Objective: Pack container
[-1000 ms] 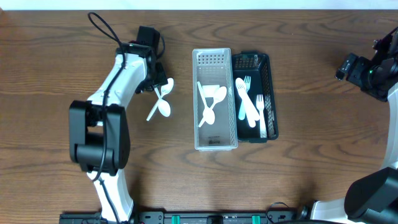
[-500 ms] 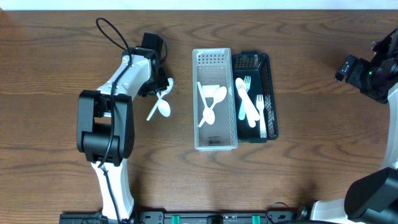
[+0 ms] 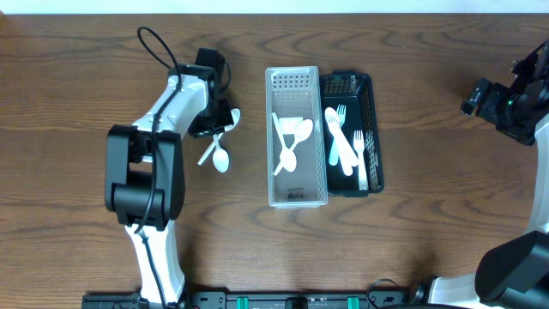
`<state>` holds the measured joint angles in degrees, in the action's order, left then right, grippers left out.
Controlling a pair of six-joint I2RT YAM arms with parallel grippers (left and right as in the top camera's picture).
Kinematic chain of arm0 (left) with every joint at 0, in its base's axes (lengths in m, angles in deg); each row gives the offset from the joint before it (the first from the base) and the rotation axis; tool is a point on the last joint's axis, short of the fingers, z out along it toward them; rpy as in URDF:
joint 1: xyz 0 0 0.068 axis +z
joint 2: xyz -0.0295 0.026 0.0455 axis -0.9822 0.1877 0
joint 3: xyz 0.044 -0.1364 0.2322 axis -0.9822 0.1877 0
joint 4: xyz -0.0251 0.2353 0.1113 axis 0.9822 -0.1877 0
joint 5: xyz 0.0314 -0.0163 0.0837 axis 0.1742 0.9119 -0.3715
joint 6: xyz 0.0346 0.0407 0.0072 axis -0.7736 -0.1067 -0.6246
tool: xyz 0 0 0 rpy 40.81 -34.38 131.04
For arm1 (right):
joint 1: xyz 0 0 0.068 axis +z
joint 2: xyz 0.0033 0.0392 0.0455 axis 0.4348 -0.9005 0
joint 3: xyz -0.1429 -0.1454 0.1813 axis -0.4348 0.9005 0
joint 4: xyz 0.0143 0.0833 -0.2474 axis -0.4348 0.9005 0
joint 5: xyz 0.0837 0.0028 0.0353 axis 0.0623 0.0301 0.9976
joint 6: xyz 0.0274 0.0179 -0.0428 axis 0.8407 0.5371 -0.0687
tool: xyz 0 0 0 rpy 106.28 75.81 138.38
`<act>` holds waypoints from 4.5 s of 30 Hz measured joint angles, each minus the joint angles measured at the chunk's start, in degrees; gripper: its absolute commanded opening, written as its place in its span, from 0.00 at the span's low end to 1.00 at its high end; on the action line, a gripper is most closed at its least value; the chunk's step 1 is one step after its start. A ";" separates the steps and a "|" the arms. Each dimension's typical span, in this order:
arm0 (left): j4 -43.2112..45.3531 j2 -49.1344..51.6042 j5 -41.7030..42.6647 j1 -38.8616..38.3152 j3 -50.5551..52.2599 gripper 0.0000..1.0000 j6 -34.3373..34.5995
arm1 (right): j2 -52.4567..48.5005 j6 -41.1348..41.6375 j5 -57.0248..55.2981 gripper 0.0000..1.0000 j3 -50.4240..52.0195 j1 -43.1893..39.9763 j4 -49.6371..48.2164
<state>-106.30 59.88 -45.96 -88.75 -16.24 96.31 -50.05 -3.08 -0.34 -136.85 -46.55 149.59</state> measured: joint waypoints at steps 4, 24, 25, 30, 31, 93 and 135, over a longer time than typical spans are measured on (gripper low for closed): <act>-2.71 -7.19 2.69 -0.63 -2.64 0.06 -0.85 | 0.00 0.00 0.00 0.99 0.02 0.00 0.00; -1.14 -12.76 1.60 -25.77 -3.87 0.40 -4.68 | 0.00 0.00 0.00 0.99 0.02 0.00 -0.83; -1.99 -12.35 1.20 -25.64 -3.82 0.44 -5.29 | 0.00 0.00 0.00 0.99 0.00 0.00 -0.83; -5.29 -14.71 -1.33 -22.01 -3.89 0.55 -8.79 | 0.00 0.00 0.00 0.99 0.02 0.00 -0.83; -5.97 -15.47 -2.34 -20.79 -3.89 0.56 -9.57 | 0.00 0.00 0.00 0.99 0.00 0.00 -0.83; -13.94 -7.45 1.73 -4.39 -7.13 0.06 -32.46 | 0.00 0.00 0.00 0.99 0.02 0.00 -0.85; -5.99 -35.74 -11.65 -21.18 -7.96 0.52 -8.35 | 12.90 -10.03 11.76 0.99 -0.83 0.00 -7.43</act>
<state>-112.29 24.14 -57.61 -109.93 -24.19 87.96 -37.15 -13.12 11.41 -137.68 -46.55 142.16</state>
